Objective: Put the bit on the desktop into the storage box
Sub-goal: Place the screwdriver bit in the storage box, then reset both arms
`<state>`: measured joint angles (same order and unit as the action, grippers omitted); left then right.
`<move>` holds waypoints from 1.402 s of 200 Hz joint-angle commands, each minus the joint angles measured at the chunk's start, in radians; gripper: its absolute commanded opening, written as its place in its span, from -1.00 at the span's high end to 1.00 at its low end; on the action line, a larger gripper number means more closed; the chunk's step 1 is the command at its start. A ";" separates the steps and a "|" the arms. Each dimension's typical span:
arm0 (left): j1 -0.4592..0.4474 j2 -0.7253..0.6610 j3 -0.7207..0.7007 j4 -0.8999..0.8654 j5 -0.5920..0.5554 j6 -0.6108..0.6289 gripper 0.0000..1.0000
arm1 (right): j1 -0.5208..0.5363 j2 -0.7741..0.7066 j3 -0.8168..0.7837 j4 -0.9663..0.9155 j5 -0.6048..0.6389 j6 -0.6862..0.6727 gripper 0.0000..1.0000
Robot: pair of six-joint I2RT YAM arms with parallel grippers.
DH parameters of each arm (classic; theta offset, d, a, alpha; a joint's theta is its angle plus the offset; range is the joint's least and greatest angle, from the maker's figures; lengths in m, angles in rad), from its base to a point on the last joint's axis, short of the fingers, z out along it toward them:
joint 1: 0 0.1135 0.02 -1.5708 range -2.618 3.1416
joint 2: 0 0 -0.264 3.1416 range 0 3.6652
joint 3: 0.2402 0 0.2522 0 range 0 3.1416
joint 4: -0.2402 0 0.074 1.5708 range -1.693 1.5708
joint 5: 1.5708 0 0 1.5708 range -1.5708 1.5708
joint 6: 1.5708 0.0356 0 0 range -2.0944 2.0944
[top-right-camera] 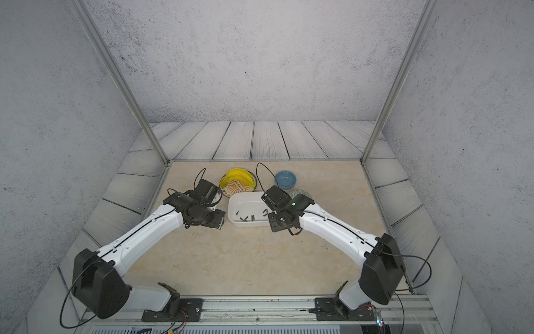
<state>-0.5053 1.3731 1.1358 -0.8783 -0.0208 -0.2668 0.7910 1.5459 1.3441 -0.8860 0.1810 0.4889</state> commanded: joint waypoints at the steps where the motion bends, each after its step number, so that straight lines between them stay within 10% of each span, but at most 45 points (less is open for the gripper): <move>1: 0.024 -0.041 -0.053 0.025 -0.006 -0.027 -0.35 | -0.031 0.123 0.118 -0.015 -0.025 -0.085 1.00; 92: 0.124 -0.071 -0.124 0.201 -0.030 -0.109 -0.40 | -0.065 0.431 0.396 -0.037 -0.068 -0.185 1.00; 121: 0.182 -0.071 -0.154 0.244 -0.030 -0.091 -0.47 | -0.066 0.355 0.341 -0.004 -0.022 -0.175 0.04; 149: 0.295 -0.078 -0.182 0.285 0.008 -0.055 -1.00 | -0.079 0.242 0.297 -0.012 0.061 -0.174 -0.63; 171: 0.388 -0.096 -0.226 0.368 0.019 -0.055 -0.97 | -0.133 0.143 0.258 -0.019 0.088 -0.177 -0.93; 228: 0.476 -0.115 -0.444 0.813 -0.145 0.053 -0.97 | -0.298 -0.147 0.013 0.138 0.224 -0.257 -1.00; 280: 0.483 -0.023 -0.789 1.664 -0.123 0.241 -0.97 | -0.498 -0.332 -0.398 0.598 0.371 -0.326 -1.00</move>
<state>-0.0326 1.2877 0.3996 0.3271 -0.1505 -0.1390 0.3775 1.2572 1.0973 -0.5644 0.4397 0.2134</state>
